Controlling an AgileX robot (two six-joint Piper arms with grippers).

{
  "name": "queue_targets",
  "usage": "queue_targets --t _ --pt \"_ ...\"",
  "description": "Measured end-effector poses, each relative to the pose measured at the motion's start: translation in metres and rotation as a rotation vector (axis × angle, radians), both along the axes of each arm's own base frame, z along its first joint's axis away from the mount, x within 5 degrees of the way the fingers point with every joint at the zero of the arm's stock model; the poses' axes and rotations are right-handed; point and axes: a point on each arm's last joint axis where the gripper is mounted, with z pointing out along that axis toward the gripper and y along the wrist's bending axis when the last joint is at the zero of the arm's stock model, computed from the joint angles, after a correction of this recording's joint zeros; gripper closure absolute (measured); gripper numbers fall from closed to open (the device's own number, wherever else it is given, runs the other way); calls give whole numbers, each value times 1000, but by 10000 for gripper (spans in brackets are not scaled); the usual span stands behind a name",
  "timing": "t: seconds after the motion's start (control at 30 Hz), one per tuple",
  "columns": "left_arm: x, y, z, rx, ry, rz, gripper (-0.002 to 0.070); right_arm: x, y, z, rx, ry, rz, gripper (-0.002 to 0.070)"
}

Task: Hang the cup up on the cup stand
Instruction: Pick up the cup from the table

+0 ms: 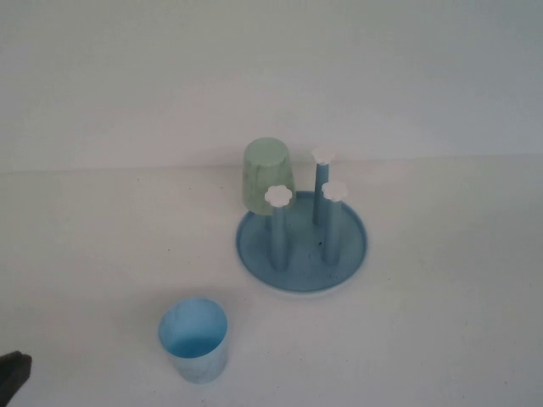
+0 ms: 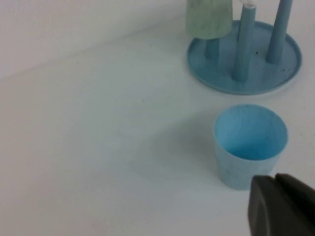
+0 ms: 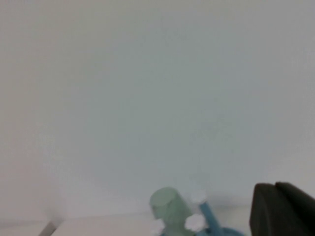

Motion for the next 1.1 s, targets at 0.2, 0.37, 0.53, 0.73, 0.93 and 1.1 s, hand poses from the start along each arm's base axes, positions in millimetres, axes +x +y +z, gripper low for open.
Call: queue_targets --t 0.2,0.37,0.53,0.73,0.93,1.1 --pt "2 2 14 19 -97 16 676 24 12 15 3 89 113 674" --pt "2 2 15 16 -108 21 676 30 13 23 -213 -11 103 674" --pt "1 2 14 17 -91 13 676 31 13 22 -260 -29 98 674" --pt "1 2 14 16 -86 12 677 31 12 23 -267 -34 96 674" --pt "1 2 14 16 -86 12 677 31 13 23 -255 -28 107 674" --pt "1 2 14 16 -86 12 677 29 16 22 -238 -17 144 674"
